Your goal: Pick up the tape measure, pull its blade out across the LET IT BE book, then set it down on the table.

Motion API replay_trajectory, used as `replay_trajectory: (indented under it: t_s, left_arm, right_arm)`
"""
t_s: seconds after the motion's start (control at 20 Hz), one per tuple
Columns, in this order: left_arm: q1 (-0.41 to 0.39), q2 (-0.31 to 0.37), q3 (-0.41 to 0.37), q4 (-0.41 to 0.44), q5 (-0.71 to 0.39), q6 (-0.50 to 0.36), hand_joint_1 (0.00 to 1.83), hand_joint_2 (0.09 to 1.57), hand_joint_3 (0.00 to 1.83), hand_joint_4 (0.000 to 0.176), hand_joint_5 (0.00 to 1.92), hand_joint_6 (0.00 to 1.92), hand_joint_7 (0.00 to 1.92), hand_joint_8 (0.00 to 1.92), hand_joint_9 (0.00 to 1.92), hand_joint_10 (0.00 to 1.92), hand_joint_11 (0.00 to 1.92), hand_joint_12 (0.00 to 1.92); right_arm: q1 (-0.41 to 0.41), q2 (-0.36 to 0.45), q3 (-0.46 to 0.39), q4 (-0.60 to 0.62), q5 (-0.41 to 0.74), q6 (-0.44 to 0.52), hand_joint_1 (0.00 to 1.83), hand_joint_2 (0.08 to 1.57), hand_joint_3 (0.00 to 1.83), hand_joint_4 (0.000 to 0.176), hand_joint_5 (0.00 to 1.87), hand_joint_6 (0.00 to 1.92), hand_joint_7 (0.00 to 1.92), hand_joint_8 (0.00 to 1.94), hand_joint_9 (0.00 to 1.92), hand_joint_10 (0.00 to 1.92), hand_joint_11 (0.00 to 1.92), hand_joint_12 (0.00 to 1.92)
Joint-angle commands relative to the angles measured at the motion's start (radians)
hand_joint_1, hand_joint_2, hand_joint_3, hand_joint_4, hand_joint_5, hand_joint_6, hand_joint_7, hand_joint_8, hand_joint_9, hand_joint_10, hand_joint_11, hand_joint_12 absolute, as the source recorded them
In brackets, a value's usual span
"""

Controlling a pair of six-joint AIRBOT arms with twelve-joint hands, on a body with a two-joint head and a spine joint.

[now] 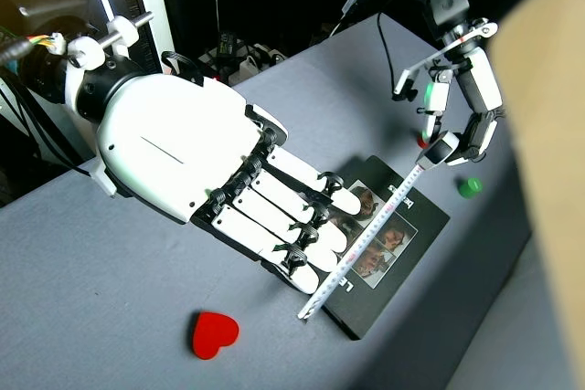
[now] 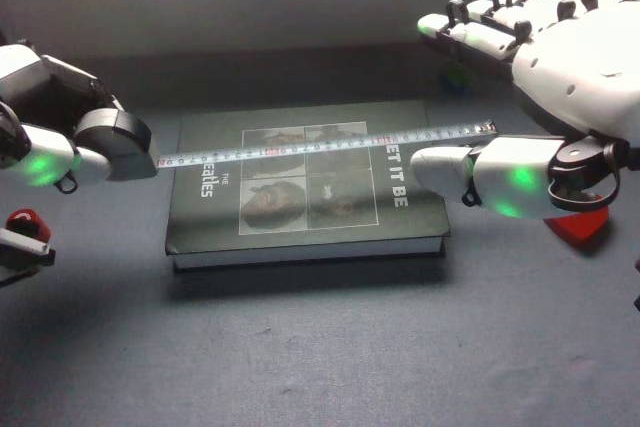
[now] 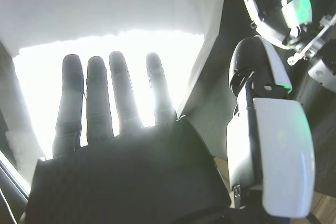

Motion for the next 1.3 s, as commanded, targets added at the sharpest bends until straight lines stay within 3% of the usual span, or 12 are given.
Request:
replay_trajectory:
  t_s: [0.0,0.05,0.25,0.55,0.65,1.05,1.25]
  left_arm:
    - [-0.024,0.021,-0.012,0.004,-0.083,0.018,1.37,1.14,0.0,0.0,0.88,1.04,0.97,1.03,0.83,1.34,0.71,1.33]
    - [-0.044,0.072,-0.086,-0.05,-0.089,0.073,1.37,1.14,0.0,0.0,0.88,1.03,0.97,1.03,0.83,1.34,0.71,1.33]
    - [-0.038,0.153,-0.169,-0.071,-0.061,0.115,1.37,1.14,0.0,0.0,0.86,1.04,0.98,1.04,0.83,1.35,0.73,1.34]
    - [0.06,0.262,-0.311,-0.123,-0.047,0.135,1.37,1.14,0.0,0.0,0.84,1.05,0.98,1.04,0.82,1.37,0.7,1.32]
    - [0.093,0.258,-0.321,-0.109,-0.061,0.109,1.37,1.15,0.0,0.0,0.83,1.06,0.97,1.06,0.81,1.38,0.68,1.38]
    - [0.202,0.142,-0.308,-0.03,-0.208,-0.052,1.36,1.16,0.0,0.0,0.8,1.09,0.94,1.1,0.81,1.39,0.68,1.31]
    - [0.257,0.109,-0.269,0.012,-0.206,-0.094,1.36,1.15,0.0,0.0,0.82,1.08,0.94,1.09,0.81,1.38,0.68,1.31]
  right_arm:
    - [0.011,0.004,-0.005,-0.077,0.034,0.005,0.07,1.11,0.0,0.13,0.04,0.0,0.08,0.0,0.05,0.0,0.0,0.48]
    - [0.01,0.004,-0.006,-0.078,0.033,0.004,0.07,1.11,0.0,0.13,0.04,0.0,0.08,0.0,0.05,0.0,0.0,0.48]
    - [0.009,0.005,-0.008,-0.081,0.032,0.004,0.07,1.11,0.0,0.13,0.04,0.0,0.08,0.0,0.05,0.0,0.0,0.47]
    - [0.007,0.006,-0.012,-0.083,0.03,0.005,0.08,1.11,0.0,0.13,0.03,0.0,0.08,0.0,0.05,0.0,0.0,0.44]
    - [0.006,0.006,-0.013,-0.084,0.026,0.005,0.08,1.11,0.0,0.13,0.03,0.0,0.08,0.0,0.05,0.0,0.0,0.44]
    - [0.004,0.007,-0.016,-0.086,0.024,0.005,0.07,1.11,0.0,0.13,0.03,0.0,0.07,0.0,0.05,0.0,0.0,0.45]
    - [0.003,0.007,-0.02,-0.086,0.024,0.006,0.07,1.11,0.0,0.13,0.03,0.0,0.07,0.0,0.05,0.0,0.0,0.47]
